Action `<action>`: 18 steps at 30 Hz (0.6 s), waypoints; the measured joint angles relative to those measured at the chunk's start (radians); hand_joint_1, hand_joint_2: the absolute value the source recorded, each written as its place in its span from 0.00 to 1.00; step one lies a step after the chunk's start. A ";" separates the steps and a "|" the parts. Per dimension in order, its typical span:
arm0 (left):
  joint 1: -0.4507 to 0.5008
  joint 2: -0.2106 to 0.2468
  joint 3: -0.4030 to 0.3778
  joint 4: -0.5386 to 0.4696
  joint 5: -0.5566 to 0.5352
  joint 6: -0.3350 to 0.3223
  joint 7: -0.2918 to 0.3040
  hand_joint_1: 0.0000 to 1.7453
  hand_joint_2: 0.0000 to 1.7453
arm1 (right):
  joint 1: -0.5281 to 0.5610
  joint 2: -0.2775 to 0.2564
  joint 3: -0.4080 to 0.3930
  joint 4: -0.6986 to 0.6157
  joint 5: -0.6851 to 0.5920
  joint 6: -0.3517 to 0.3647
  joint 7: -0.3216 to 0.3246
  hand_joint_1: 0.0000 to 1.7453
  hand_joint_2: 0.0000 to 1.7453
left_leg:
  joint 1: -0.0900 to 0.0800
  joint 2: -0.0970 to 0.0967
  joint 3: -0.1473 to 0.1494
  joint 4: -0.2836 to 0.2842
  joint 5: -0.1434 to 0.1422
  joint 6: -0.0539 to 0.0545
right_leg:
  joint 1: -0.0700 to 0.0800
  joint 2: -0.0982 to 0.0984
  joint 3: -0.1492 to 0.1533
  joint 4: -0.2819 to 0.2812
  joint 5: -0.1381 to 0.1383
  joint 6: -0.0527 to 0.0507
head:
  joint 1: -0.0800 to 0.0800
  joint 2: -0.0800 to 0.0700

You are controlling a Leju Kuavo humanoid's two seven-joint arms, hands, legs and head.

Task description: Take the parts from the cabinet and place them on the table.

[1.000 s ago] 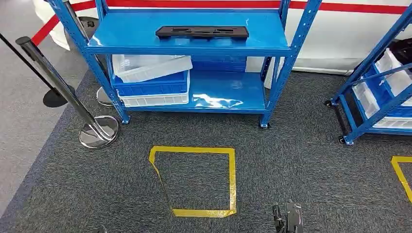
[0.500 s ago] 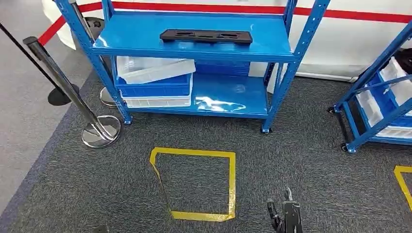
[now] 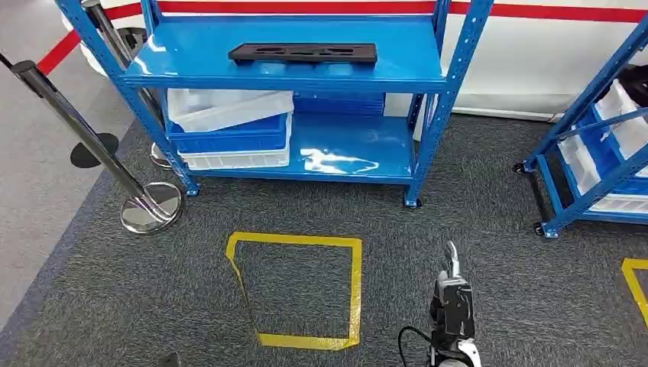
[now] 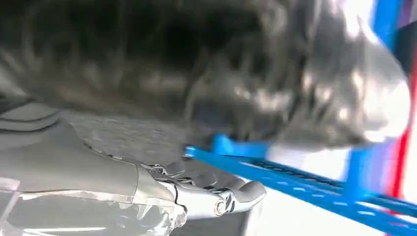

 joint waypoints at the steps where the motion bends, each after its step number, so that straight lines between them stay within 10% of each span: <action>1: -0.002 0.003 -0.003 0.000 -0.001 0.000 0.001 0.00 0.00 | -0.002 -0.002 0.009 -0.034 0.014 -0.005 0.012 0.00 0.00 | -0.017 0.003 0.024 -0.065 0.008 0.033 | -0.006 0.000 0.003 -0.003 0.000 -0.001 | 0.001 0.000; 5: 0.000 0.008 -0.011 0.000 -0.001 0.001 0.004 0.00 0.00 | -0.006 -0.014 0.040 -0.136 0.037 -0.016 0.033 0.00 0.00 | -0.030 0.004 0.049 -0.108 0.018 0.046 | -0.011 -0.008 0.010 -0.026 0.007 0.009 | 0.005 0.000; 7: 0.002 0.008 -0.018 0.000 -0.002 0.003 0.007 0.00 0.00 | -0.013 -0.027 0.050 -0.196 0.073 -0.023 0.041 0.00 0.00 | -0.010 0.010 0.084 -0.163 0.039 0.028 | -0.005 -0.007 0.015 -0.022 -0.003 0.017 | 0.006 0.000; 11: -0.003 0.006 -0.035 0.000 -0.002 0.008 0.013 0.00 0.00 | -0.038 -0.042 0.079 -0.293 0.147 -0.035 0.108 0.00 0.00 | -0.002 0.008 0.093 -0.171 0.036 0.024 | -0.017 -0.006 -0.105 0.222 -0.114 0.037 | 0.009 0.000; 13: -0.001 0.004 -0.042 0.000 -0.005 0.010 0.016 0.00 0.00 | -0.044 -0.047 0.092 -0.336 0.176 -0.028 0.130 0.00 0.00 | 0.005 0.004 0.093 -0.157 0.026 0.012 | -0.025 -0.007 -0.108 0.206 -0.066 0.052 | 0.010 0.000; 15: 0.000 0.003 -0.055 0.000 -0.007 0.011 0.017 0.00 0.00 | -0.067 -0.050 0.106 -0.385 0.205 -0.016 0.147 0.00 0.00 | 0.014 0.004 0.092 -0.131 0.008 -0.003 | -0.034 -0.007 -0.042 0.056 0.033 0.067 | 0.010 0.000; 16: -0.001 0.004 -0.059 0.000 -0.008 0.011 0.017 0.00 0.00 | -0.077 -0.053 0.111 -0.402 0.211 -0.015 0.149 0.00 0.00 | 0.016 0.003 0.087 -0.114 -0.004 -0.011 | -0.036 -0.005 -0.016 0.008 0.031 0.070 | 0.010 0.000; 18: -0.007 0.004 -0.066 0.000 -0.010 0.012 0.017 0.00 0.00 | -0.082 -0.054 0.124 -0.437 0.214 -0.015 0.157 0.00 0.00 | 0.011 0.000 0.072 -0.097 -0.010 -0.025 | -0.029 -0.003 -0.013 0.000 0.019 0.041 | 0.011 0.000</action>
